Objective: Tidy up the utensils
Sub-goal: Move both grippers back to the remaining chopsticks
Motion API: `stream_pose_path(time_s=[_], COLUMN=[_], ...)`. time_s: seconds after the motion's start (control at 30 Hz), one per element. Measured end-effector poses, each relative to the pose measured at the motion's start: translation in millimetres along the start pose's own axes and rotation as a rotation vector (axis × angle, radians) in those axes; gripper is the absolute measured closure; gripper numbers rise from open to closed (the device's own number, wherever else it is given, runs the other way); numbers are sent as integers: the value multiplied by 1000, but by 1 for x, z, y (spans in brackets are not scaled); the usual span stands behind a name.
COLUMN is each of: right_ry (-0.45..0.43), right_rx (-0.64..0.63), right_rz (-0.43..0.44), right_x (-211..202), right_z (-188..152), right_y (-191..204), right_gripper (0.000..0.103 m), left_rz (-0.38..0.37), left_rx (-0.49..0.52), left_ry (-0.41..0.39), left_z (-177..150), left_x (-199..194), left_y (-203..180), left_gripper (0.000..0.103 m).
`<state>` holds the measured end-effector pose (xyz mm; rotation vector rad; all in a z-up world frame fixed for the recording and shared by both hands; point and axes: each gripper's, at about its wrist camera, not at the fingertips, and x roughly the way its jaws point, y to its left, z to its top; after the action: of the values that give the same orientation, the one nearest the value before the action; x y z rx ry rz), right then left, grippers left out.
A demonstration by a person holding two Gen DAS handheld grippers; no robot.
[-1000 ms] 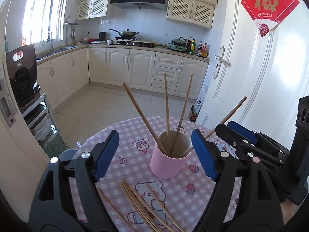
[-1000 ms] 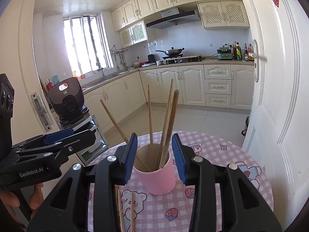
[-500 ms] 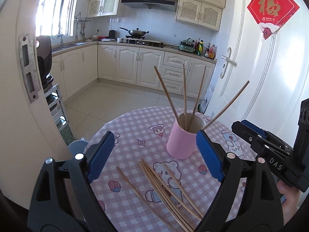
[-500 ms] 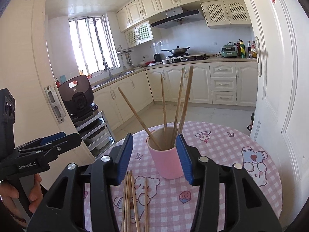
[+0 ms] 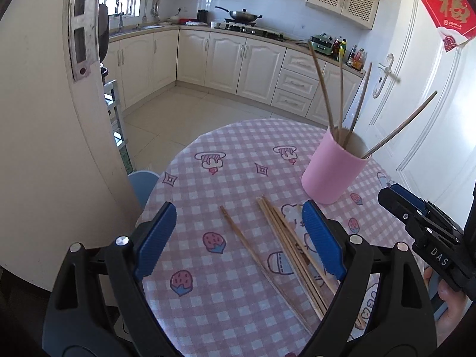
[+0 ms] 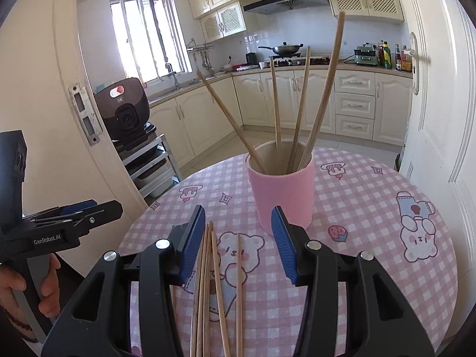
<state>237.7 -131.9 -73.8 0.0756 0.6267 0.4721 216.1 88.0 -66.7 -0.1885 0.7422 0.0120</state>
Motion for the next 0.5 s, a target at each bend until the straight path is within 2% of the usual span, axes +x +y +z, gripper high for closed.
stream_pose_path(time_s=[0.23,0.4,0.43,0.5], right_ry=[156,256,275,311], right_rx=[-11,-32,-37,-44], right_rz=[-2,-3,-7,-9], right_x=[36,62,67,76], right_z=[-13,-23,-25,-29], right_y=[0,2,2,2], right_gripper=[59,59,59,59], left_rz=[48,41,48,34], left_rx=[1,-9,-11,-29], left_ry=[152,235,247,284], left_z=[-14,-22,-23,-24], left_x=[40,63,68,78], left_y=[-2,-2,-1,2], left_gripper=[18,19,21,35])
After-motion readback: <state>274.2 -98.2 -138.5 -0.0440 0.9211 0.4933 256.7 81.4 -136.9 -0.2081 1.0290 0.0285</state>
